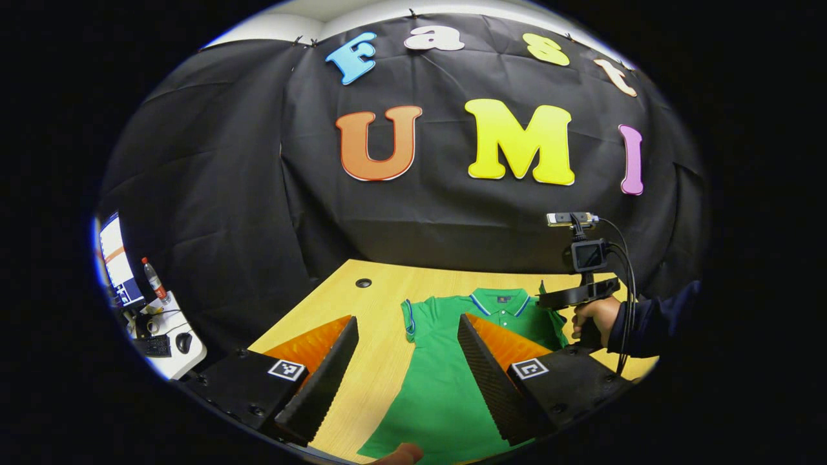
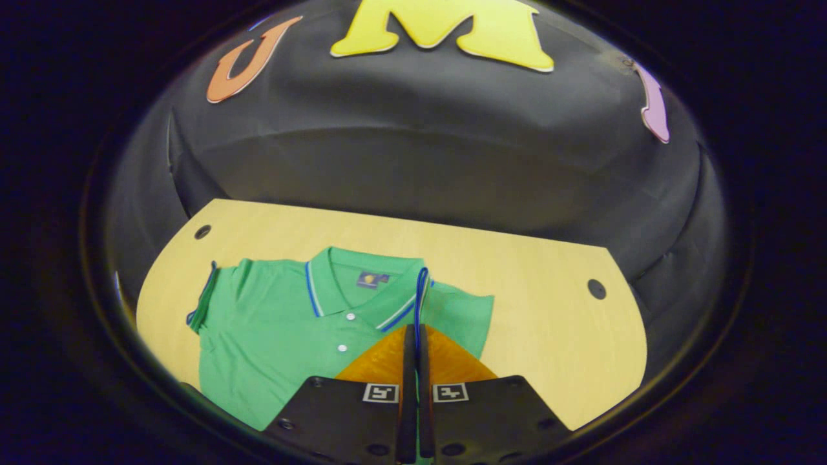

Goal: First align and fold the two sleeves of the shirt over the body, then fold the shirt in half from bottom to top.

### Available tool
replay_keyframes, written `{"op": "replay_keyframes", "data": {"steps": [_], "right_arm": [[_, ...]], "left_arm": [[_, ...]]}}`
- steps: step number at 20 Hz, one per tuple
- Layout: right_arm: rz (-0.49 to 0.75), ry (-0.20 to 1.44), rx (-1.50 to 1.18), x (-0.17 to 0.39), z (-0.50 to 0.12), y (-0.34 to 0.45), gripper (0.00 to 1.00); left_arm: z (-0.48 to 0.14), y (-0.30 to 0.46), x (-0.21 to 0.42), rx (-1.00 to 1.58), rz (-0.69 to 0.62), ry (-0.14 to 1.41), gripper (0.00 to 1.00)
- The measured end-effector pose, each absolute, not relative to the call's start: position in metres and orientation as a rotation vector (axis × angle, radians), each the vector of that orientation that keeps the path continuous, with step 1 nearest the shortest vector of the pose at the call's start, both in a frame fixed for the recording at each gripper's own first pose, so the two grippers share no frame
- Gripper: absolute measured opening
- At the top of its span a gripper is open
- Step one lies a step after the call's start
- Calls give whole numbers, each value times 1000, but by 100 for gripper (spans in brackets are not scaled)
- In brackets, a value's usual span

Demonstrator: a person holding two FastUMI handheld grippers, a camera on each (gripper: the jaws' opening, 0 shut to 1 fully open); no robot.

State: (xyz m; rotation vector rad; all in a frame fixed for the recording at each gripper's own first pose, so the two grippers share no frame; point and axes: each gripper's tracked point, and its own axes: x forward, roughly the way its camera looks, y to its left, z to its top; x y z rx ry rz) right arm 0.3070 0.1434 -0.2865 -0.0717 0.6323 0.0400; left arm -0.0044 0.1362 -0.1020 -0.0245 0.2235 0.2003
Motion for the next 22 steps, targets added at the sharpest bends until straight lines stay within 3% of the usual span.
{"op": "replay_keyframes", "data": {"steps": [6,9,12,16,18,20,22], "right_arm": [[114,692,-87,300,-320,182,4],[150,709,-74,294,-324,190,10],[163,687,-58,291,-310,189,27],[165,565,-38,282,-255,180,70],[181,506,-50,272,-226,174,85],[187,444,-54,261,-193,162,93],[179,392,-43,246,-164,147,93]], "left_arm": [[-107,157,-15,-31,231,232,99],[-115,163,-15,-50,241,250,100],[-116,171,-14,-71,258,258,100],[-110,183,-1,-127,273,253,100],[-105,189,10,-114,275,244,100],[-101,194,25,-125,263,241,100],[-101,196,45,-154,256,243,100]]}}
